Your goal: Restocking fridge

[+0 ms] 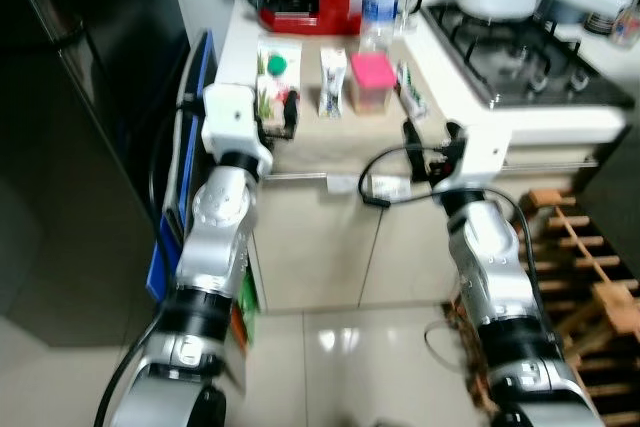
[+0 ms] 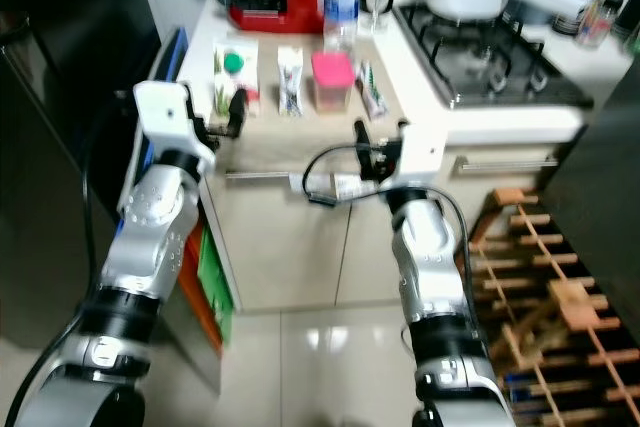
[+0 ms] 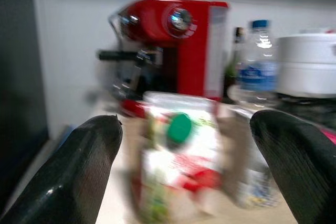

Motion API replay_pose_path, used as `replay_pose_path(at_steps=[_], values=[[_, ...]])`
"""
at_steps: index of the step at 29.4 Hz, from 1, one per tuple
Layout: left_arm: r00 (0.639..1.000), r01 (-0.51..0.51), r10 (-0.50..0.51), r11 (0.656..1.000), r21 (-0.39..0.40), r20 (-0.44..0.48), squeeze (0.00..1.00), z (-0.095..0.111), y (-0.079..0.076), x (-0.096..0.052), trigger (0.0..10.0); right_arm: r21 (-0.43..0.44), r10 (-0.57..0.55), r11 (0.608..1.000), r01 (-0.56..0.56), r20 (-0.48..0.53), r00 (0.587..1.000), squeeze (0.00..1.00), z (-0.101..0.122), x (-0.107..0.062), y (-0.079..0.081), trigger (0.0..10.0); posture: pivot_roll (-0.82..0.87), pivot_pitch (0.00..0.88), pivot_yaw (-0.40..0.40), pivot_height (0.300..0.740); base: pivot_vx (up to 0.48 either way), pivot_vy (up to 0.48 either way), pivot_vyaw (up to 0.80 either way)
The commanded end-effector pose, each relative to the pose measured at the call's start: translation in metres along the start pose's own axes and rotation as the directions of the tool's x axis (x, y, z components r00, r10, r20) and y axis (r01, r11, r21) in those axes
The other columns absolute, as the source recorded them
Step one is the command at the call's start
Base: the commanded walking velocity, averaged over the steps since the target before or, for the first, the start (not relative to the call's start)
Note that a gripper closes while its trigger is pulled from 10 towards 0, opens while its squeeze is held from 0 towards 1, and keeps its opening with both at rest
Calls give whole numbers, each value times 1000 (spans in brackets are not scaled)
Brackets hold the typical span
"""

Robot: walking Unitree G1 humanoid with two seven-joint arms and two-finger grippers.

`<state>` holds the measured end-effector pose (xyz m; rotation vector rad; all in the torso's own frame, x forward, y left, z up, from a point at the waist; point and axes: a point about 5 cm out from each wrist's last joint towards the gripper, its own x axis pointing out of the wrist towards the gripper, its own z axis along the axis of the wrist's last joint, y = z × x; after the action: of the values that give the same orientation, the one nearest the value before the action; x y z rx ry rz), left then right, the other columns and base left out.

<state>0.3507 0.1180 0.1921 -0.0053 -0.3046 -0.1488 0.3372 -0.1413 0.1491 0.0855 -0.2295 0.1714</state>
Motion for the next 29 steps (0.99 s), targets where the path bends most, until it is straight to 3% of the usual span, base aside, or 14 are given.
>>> replay_pose_path(at_steps=[1,7,16,18,21,23,26,29], values=[[1000,-1,-1,998,62,26,0,11,3,7,10000,-22,28,999,-27,58,998,0,12,5,9,10000,-58,0,19,740,0,0,0],[995,32,-36,999,38,93,0,28,-1,13,10000,-33,37,999,-34,82,996,0,19,6,11,10000,-58,0,19,740,0,0,0],[992,33,-35,999,25,122,0,33,-2,12,10000,-37,34,999,-31,87,996,0,20,6,11,10000,-62,0,24,740,262,-399,0],[993,39,-41,999,24,113,0,32,-3,13,10000,-39,33,999,-30,87,996,0,20,6,11,10000,-62,0,24,740,274,-390,0],[999,-17,16,999,46,28,0,20,4,17,10000,-42,31,999,-27,89,996,0,21,7,9,10000,-62,0,24,740,319,-353,0],[999,-39,39,999,14,12,0,19,10,19,10000,-43,31,999,-27,90,995,0,21,7,10,10000,-59,0,24,740,0,0,0],[997,-70,73,994,81,-33,0,16,21,26,10000,-40,33,999,-30,91,995,0,21,6,11,10000,-59,0,24,740,0,0,0],[995,-73,78,994,87,-56,0,15,26,29,10000,-41,36,999,-33,92,995,0,22,4,13,10000,-62,0,28,740,0,0,0]])
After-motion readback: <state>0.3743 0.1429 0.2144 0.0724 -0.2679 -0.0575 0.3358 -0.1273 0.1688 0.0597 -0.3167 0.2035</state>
